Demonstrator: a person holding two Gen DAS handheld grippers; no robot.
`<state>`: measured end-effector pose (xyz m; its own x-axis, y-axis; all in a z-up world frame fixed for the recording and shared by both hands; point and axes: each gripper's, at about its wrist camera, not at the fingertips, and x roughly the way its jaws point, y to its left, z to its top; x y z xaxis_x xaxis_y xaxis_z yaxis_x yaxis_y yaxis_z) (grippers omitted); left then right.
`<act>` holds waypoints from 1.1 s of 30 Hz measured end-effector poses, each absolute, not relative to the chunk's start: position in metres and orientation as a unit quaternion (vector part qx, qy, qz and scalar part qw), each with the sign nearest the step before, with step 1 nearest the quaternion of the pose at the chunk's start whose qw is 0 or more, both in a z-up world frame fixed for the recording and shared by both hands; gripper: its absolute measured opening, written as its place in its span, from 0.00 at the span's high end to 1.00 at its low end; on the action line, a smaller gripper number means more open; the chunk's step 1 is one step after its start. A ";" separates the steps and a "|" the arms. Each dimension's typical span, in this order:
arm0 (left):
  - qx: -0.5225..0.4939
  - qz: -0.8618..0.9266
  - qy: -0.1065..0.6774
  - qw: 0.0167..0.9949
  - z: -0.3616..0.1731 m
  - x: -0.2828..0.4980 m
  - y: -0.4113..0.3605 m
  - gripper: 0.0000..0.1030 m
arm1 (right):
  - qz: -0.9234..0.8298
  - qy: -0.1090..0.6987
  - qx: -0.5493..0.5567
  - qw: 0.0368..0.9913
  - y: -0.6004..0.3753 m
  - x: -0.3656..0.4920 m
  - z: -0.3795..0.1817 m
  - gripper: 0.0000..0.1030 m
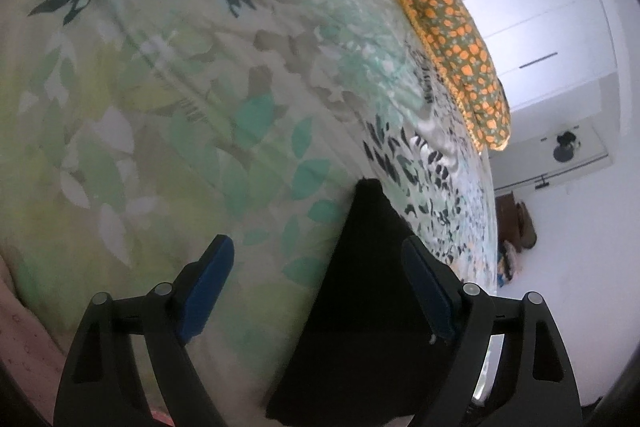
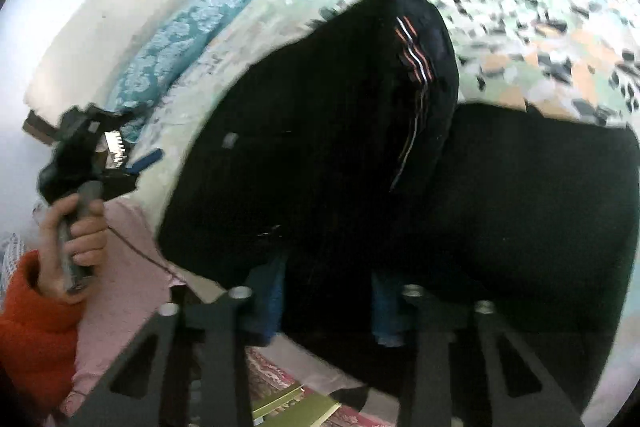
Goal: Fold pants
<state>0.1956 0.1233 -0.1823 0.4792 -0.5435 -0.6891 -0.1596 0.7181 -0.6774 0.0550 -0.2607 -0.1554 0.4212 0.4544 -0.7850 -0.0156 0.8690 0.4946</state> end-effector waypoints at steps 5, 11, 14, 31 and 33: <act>-0.356 -0.115 0.488 0.789 -0.181 0.194 0.128 0.16 | 0.180 0.451 0.275 0.830 -0.273 0.045 -0.096 0.77; -0.333 -0.124 0.486 0.798 -0.172 0.189 0.122 0.16 | 0.173 0.419 0.298 0.840 -0.315 0.026 -0.044 0.77; -0.329 -0.129 0.484 0.800 -0.170 0.188 0.118 0.16 | 0.142 0.427 0.294 0.844 -0.342 0.006 -0.043 0.77; -0.125 -0.218 0.481 0.840 -0.129 0.169 0.018 0.14 | -0.019 0.509 0.263 0.819 -0.422 -0.022 -0.119 0.30; -0.081 -0.246 0.480 0.838 -0.125 0.173 -0.016 0.14 | 0.013 0.475 0.247 0.844 -0.417 -0.003 -0.089 0.30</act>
<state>0.1731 -0.0159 -0.1246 0.4170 -0.4906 -0.7651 0.3346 0.8655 -0.3727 -0.0031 -0.4169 -0.0886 0.5482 0.2570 -0.7959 0.2123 0.8777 0.4296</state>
